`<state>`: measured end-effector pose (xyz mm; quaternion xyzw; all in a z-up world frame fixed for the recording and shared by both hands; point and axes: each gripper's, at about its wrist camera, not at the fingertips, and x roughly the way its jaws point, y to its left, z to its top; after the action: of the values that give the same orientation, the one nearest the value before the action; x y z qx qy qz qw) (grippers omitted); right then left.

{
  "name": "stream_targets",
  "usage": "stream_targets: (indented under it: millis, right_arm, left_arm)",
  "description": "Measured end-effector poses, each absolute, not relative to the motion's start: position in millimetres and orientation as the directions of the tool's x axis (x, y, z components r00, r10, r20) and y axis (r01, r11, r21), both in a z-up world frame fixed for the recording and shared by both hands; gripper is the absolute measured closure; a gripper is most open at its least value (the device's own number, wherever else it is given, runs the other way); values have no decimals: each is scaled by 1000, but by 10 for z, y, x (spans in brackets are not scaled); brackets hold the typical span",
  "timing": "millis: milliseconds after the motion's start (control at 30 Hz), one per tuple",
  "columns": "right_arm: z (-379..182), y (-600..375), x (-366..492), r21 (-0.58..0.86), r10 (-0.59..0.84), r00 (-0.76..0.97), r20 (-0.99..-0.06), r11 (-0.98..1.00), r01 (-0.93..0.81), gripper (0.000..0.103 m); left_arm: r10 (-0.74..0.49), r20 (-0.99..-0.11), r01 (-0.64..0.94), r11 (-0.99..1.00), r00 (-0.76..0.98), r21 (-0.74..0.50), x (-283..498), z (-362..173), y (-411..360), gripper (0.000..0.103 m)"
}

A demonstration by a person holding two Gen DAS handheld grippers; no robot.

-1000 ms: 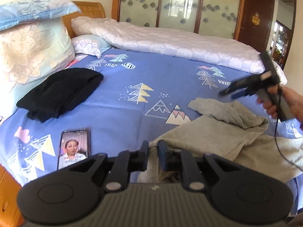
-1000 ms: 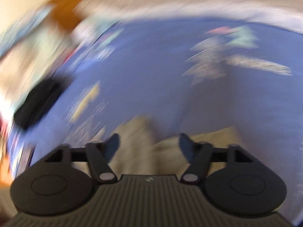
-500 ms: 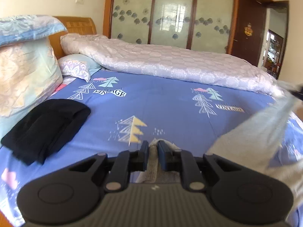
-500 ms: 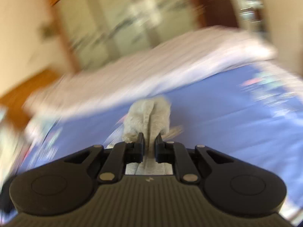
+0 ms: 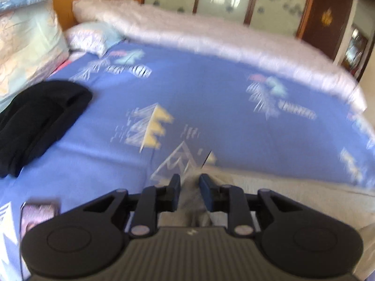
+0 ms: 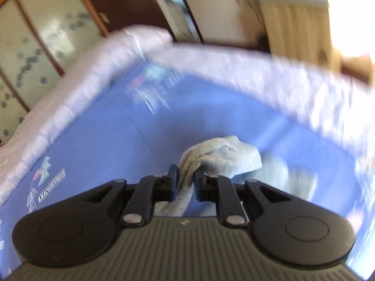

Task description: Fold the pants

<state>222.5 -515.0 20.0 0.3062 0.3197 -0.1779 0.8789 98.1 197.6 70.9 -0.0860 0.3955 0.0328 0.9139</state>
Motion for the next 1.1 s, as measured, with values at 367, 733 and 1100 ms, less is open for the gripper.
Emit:
stream_targets:
  millis: [367, 733, 1100]
  right_arm:
    - [17, -5218, 1765, 509, -36, 747, -664, 710, 487, 51]
    - [-35, -5230, 1592, 637, 61, 776, -628, 614, 467, 51]
    - [-138, -5463, 1931, 692, 152, 766, -624, 562, 453, 94]
  left_arm:
    - [-164, -685, -115, 933, 710, -342, 483, 878, 2160, 44]
    - [-418, -717, -244, 743, 558, -623, 1044, 160, 2114, 80]
    - [-403, -596, -197, 690, 694, -696, 825, 631, 2322, 98]
